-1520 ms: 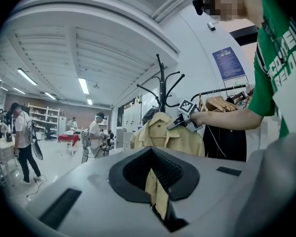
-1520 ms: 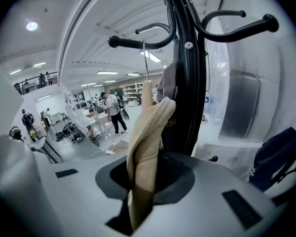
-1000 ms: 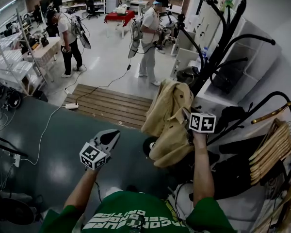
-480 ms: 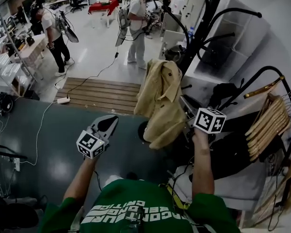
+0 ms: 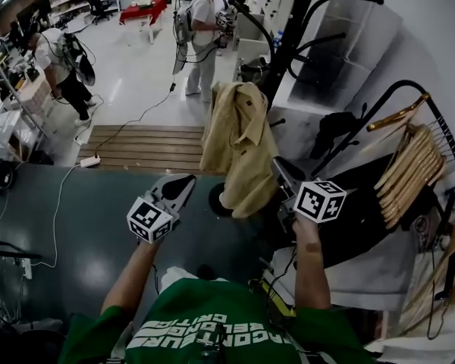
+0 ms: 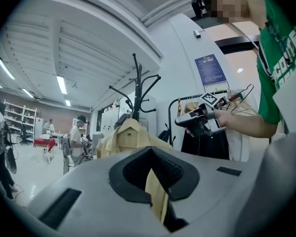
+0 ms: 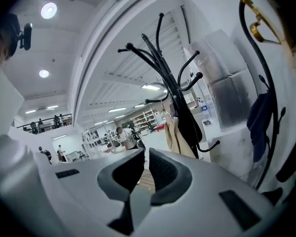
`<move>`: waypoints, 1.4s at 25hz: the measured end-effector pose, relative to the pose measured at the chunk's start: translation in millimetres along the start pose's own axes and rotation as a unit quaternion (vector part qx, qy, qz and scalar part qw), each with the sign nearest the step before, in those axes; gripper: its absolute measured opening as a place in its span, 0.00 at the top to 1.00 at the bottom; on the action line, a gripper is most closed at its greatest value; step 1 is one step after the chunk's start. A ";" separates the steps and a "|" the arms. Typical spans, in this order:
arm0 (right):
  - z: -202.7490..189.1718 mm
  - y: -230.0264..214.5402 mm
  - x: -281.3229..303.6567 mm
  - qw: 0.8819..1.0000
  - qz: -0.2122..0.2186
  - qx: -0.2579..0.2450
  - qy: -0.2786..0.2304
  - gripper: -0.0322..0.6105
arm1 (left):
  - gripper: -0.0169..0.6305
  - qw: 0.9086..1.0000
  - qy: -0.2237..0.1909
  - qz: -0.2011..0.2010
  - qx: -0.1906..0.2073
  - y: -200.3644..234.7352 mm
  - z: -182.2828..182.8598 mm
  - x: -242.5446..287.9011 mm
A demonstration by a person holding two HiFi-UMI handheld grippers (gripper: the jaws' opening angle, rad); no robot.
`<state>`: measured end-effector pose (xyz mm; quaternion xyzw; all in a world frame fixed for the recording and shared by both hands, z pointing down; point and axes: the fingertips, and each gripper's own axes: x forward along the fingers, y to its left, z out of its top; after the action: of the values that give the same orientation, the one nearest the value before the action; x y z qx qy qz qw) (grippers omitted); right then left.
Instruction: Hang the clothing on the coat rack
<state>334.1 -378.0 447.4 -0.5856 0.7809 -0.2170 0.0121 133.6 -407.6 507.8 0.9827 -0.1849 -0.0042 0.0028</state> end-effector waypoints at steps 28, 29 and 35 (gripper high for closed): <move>-64.4 -15.6 -18.0 0.996 -0.062 -0.057 0.029 0.94 | 0.97 0.998 0.003 -0.070 -0.007 -37.7 1.7 27.1; -65.2 -15.1 -17.8 0.996 -0.062 -0.057 0.030 0.94 | 0.97 0.998 0.003 -0.069 -0.007 -37.0 1.7 26.2; -66.8 -12.4 -19.4 0.996 -0.066 -0.062 0.029 0.94 | 0.97 0.997 0.005 -0.071 -0.008 -38.8 0.8 22.2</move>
<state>333.2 -341.3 507.7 -0.6287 0.7528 -0.1854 -0.0607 168.3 -379.6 506.6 0.9933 -0.1150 -0.0013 0.0109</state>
